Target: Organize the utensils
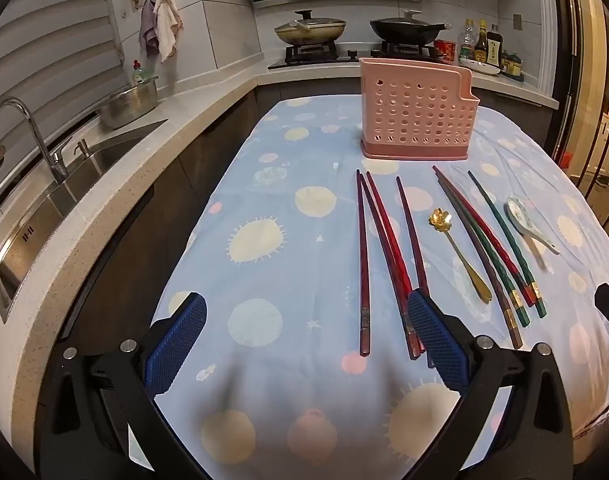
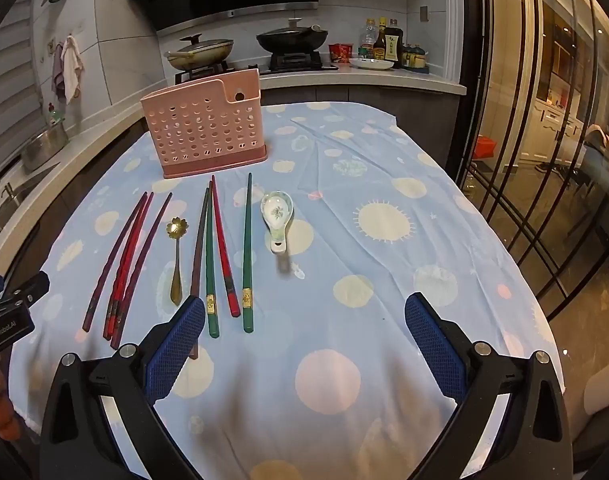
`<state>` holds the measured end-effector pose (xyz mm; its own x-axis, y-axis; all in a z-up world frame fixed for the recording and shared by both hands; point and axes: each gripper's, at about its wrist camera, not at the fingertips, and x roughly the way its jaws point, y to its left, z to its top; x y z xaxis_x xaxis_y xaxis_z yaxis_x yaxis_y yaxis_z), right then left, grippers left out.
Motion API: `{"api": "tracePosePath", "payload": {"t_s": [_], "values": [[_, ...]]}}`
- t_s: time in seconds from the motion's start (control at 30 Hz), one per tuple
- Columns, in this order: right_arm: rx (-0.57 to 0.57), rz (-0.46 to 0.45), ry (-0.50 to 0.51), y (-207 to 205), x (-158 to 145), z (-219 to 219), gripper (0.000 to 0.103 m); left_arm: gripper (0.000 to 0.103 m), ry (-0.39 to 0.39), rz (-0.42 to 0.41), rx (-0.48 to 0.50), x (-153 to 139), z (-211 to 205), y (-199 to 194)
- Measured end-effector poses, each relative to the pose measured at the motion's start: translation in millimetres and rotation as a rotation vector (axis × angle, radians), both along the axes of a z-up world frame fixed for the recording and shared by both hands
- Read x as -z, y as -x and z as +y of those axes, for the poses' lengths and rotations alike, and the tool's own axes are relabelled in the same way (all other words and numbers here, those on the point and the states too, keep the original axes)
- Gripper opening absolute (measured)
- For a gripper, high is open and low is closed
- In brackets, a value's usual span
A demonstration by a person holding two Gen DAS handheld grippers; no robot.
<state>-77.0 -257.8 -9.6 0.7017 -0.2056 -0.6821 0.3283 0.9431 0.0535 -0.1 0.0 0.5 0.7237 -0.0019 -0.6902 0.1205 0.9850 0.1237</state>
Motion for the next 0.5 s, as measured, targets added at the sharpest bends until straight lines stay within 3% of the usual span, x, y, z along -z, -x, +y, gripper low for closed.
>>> {"api": "tracePosePath", "payload": {"t_s": [0.5], "values": [[-0.006,0.005,0.015,3,-5,7,0.096,0.096,-0.017,-0.019,0.033,-2,-9,12]]}}
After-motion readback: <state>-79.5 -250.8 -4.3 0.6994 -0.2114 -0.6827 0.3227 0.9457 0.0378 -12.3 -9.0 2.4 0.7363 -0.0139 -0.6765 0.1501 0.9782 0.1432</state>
